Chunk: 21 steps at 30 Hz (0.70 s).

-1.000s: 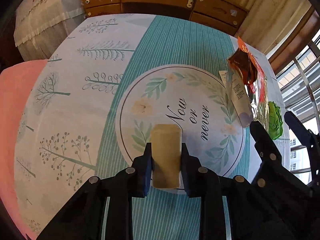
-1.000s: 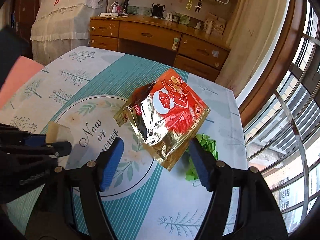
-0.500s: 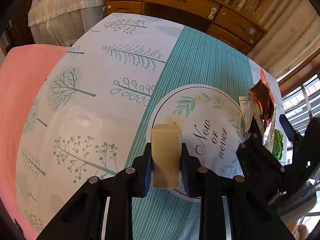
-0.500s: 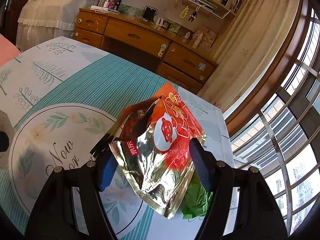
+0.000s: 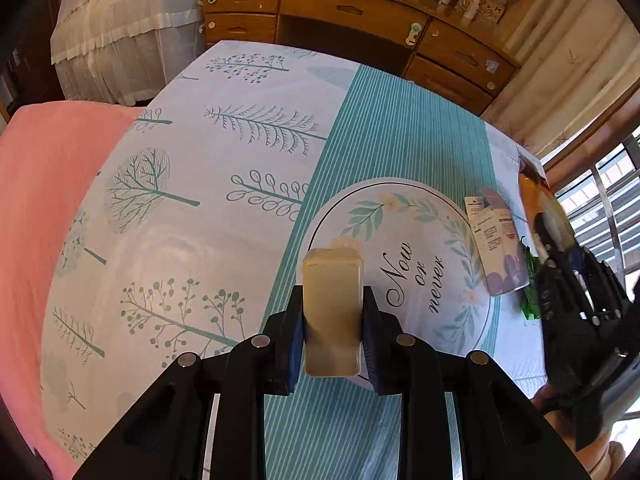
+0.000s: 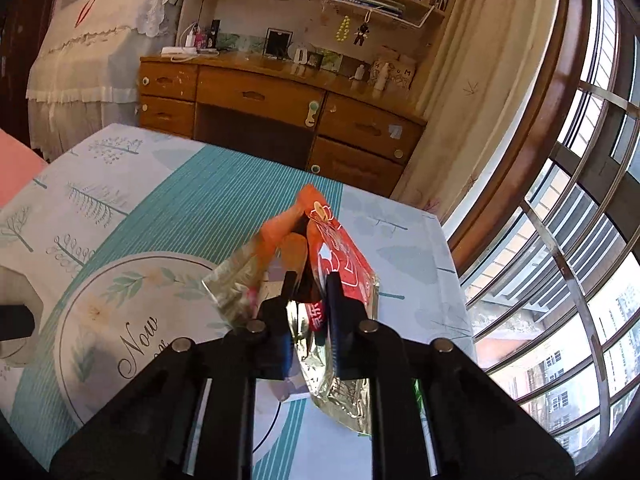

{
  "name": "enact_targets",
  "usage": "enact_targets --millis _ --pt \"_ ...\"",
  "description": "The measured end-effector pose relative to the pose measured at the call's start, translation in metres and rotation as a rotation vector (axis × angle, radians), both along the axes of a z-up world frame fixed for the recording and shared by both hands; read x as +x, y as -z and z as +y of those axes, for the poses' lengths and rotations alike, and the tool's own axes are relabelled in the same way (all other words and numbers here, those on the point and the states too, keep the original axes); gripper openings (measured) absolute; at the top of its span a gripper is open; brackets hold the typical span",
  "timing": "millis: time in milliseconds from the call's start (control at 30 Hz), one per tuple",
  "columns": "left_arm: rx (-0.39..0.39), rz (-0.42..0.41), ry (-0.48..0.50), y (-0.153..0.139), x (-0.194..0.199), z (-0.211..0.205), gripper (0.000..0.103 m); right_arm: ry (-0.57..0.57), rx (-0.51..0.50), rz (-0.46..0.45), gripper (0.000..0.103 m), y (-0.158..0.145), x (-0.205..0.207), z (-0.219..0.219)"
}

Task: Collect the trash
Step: 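Grasp the cream sponge block with the left tool while the right tool grasps the red snack bag, then carry sponge block and snack bag over the bin and open both tools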

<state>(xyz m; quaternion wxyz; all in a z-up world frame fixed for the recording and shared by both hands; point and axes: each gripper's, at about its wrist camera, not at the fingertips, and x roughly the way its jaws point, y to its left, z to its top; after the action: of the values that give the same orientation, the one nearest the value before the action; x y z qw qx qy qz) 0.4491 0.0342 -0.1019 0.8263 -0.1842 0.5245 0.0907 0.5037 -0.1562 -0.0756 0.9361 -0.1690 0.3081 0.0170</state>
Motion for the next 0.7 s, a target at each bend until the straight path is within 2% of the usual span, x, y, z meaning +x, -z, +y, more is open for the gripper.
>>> enact_targets --millis 133,333,500,700 --pt "-0.004 -0.029 0.026 -0.018 -0.015 0.0 0.025 -0.003 0.056 -0.059 0.008 -0.038 -0.03 -0.009" --pt "-0.018 -0.095 0.09 -0.057 -0.058 0.003 0.025 -0.03 0.158 -0.058 0.007 -0.088 -0.099 -0.013" --pt "-0.021 -0.143 0.191 -0.086 -0.116 0.007 0.025 -0.047 0.296 0.028 0.007 -0.117 -0.183 -0.011" --pt "-0.016 -0.176 0.336 -0.105 -0.206 0.017 0.025 -0.003 0.474 0.069 0.007 -0.132 -0.302 -0.009"
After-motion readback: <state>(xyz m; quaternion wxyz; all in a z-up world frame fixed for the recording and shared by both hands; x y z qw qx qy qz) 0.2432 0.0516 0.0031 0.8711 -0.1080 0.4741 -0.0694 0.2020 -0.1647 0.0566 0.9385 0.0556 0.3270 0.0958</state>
